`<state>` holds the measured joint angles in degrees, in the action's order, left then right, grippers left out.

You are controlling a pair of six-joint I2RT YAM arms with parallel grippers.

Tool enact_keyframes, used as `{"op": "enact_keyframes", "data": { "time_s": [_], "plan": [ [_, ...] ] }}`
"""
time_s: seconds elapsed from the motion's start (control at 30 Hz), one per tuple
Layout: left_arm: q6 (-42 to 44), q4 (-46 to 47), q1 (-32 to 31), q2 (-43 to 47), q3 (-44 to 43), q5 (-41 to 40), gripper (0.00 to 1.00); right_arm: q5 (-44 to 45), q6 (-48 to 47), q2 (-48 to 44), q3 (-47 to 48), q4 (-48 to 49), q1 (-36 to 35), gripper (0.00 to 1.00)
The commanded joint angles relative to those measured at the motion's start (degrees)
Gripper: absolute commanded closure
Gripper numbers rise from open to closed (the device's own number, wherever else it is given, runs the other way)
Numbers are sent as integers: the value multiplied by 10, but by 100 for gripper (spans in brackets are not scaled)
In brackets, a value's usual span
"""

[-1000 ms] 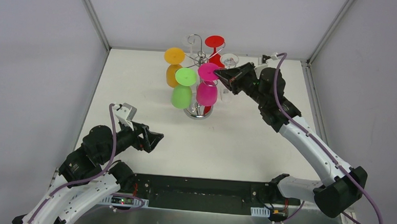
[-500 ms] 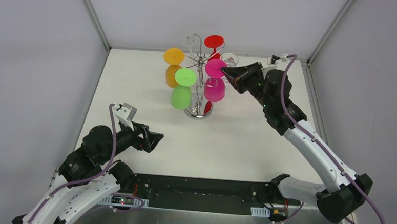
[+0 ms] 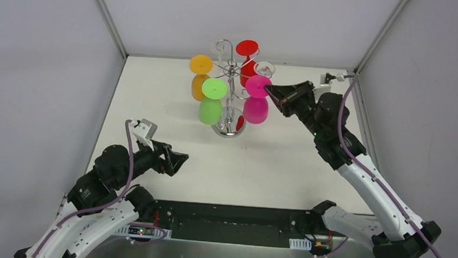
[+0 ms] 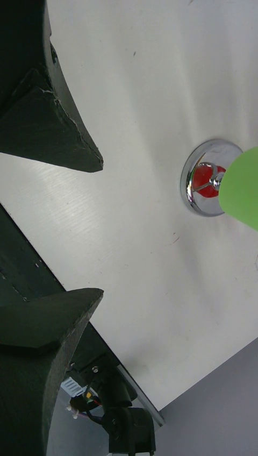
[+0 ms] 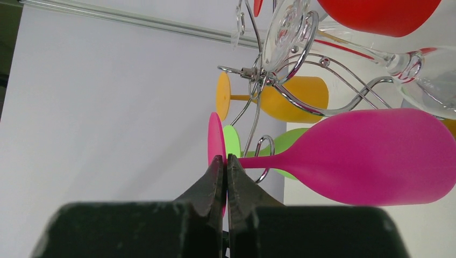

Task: Take the wine glass off the wine glass rack
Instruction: Pick up the wine glass from the wine rack.

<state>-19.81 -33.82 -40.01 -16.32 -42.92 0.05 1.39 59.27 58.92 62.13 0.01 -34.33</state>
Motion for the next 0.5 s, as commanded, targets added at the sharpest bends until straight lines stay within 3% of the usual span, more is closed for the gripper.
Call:
{"op": "enact_keyframes", "data": {
  "time_s": [0.0, 0.2, 0.23, 0.27, 0.47],
  "plan": [
    [9, 1, 5, 6, -2, 10, 19, 17, -16, -49, -13, 3, 2, 100],
    [3, 2, 5, -7, -6, 10, 16, 21, -41, -101, -33, -42, 3, 100],
    [-1, 2, 5, -12, -7, 12, 5, 20, -46, -110, -35, -50, 3, 100],
    [-5, 2, 6, -15, -8, 14, 1, 18, -52, -117, -37, -58, 3, 100],
    [-44, 6, 5, -19, -15, 35, 1, -2, -106, -166, -37, -104, 3, 100]
  ]
}}
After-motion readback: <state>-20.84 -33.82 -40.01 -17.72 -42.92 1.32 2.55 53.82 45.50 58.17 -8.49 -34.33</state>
